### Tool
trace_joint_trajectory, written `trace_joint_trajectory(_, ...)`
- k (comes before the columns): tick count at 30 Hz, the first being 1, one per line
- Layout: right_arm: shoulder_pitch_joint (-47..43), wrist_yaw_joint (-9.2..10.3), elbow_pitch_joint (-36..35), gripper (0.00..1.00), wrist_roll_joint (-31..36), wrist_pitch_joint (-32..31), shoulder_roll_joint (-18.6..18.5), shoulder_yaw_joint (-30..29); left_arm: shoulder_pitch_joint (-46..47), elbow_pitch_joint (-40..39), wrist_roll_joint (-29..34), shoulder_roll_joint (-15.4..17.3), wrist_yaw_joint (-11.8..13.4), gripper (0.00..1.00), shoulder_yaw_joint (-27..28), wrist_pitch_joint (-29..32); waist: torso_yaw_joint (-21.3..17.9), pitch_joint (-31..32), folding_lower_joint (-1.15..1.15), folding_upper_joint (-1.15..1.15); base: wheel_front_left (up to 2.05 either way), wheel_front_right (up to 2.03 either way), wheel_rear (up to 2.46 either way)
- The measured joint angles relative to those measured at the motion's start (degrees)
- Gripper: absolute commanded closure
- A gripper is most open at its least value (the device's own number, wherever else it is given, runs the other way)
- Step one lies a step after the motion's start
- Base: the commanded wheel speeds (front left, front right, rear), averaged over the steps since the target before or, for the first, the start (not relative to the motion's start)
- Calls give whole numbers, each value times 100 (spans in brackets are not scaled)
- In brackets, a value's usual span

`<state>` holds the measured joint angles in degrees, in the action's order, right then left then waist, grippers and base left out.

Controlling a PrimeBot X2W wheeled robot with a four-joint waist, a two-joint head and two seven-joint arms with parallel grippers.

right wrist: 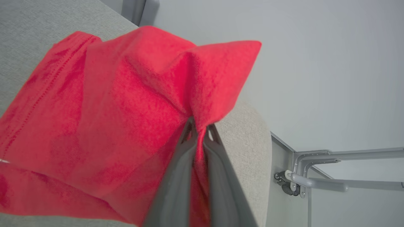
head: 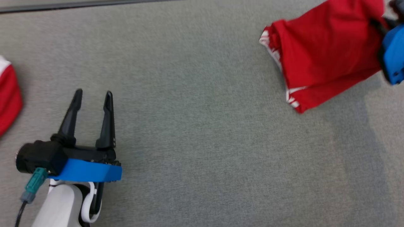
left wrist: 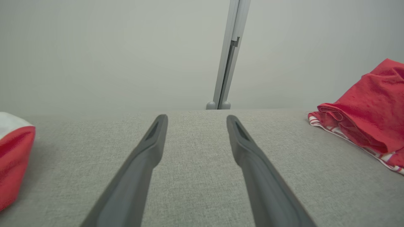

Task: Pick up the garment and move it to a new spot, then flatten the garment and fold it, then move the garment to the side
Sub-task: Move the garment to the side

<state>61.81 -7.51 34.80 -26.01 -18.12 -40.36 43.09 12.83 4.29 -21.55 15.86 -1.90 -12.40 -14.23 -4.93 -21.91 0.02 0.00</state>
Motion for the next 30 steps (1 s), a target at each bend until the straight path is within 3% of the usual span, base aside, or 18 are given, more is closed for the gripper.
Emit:
trace_joint_trajectory(6, 474, 0, 327, 100, 19, 410, -214, -167, 372, -222, 160, 212, -16, 0, -8, 67, -350, -624, 0, 0, 0, 0, 0)
trace_joint_trajectory(14, 861, 0, 548, 100, 689, 956, -500, -168, 575, -511, 238, 454, -5, 0, 48, 253, -693, -1267, 0, 0, 0, 0, 0)
trace_joint_trajectory(24, 1059, 0, 949, 100, 1425, 1437, -545, -590, 576, -638, 205, 544, 19, 0, 68, 304, -828, -1436, -2, 0, 0, 0, 0)
trace_joint_trajectory(26, 1051, 0, 1021, 68, 1537, 1512, -511, -656, 576, -627, 197, 545, 20, 0, 62, 304, -804, -1421, -2, 0, 0, 0, 0)
trace_joint_trajectory(27, 1043, 0, 1056, 0, 1584, 1530, -485, -702, 576, -622, 192, 543, 36, 0, 59, 304, -793, -1411, -2, 0, 0, 0, 0)
trace_joint_trajectory(30, 1016, 1, 1146, 0, 1708, 1671, -399, -883, 576, -578, 170, 535, 36, 0, 41, 300, -756, -1362, -1, 0, 0, 0, 0)
